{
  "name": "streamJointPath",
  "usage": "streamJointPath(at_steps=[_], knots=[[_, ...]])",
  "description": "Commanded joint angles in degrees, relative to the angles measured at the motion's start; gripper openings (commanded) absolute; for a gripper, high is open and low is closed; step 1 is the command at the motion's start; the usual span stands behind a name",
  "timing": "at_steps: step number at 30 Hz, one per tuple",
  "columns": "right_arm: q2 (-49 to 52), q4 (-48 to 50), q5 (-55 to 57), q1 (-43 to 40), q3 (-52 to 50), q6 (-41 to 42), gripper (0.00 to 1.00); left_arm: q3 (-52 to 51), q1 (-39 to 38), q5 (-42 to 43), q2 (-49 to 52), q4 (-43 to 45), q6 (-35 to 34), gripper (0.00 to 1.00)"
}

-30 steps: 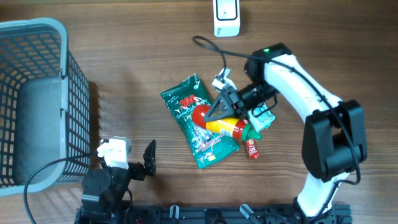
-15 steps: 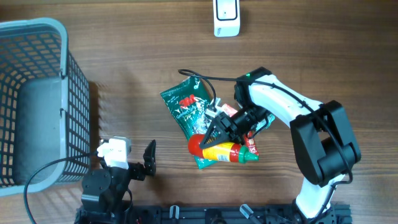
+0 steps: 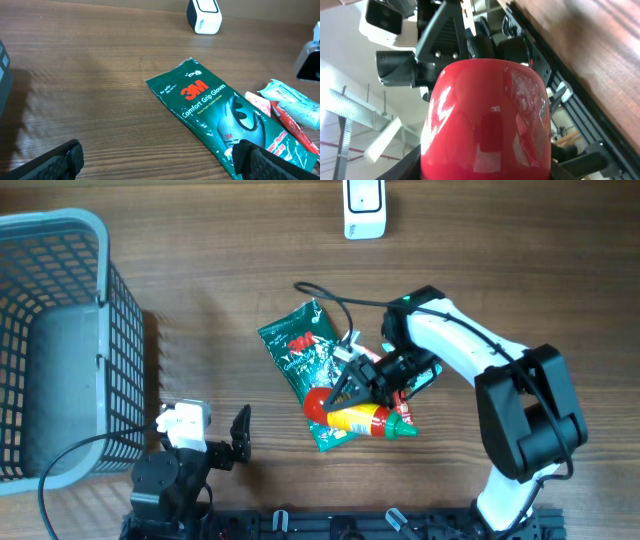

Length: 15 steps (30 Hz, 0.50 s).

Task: Scan the item barcode
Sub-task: 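Hold the Sriracha bottle at the scanner with the right gripper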

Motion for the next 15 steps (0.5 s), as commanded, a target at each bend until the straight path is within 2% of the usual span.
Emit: streamJointPath(at_steps=[1,4,5,11,15], knots=[[-1.64,6.03,0.22,-4.42,4.0,4.42,0.27,-0.04,-0.13,0.87,-0.37,0.31,1.11,1.0],[-1.64,20.61,12.81,-8.33,9.07,24.33,0.27,-0.04,-0.13,0.87,-0.37,0.31,1.11,1.0],[-1.64,24.76,23.85,-9.49,12.0,33.22,0.27,-0.04,-0.13,0.87,-0.35,0.31,1.11,1.0],[-1.64,29.97,50.14,-9.97,24.83,46.84,0.28,-0.04,-0.13,0.87,-0.37,0.31,1.11,1.0],[-1.57,35.91,69.2,-9.92,26.34,56.0,0.36,-0.04,-0.13,0.87,-0.37,0.31,1.11,1.0]])
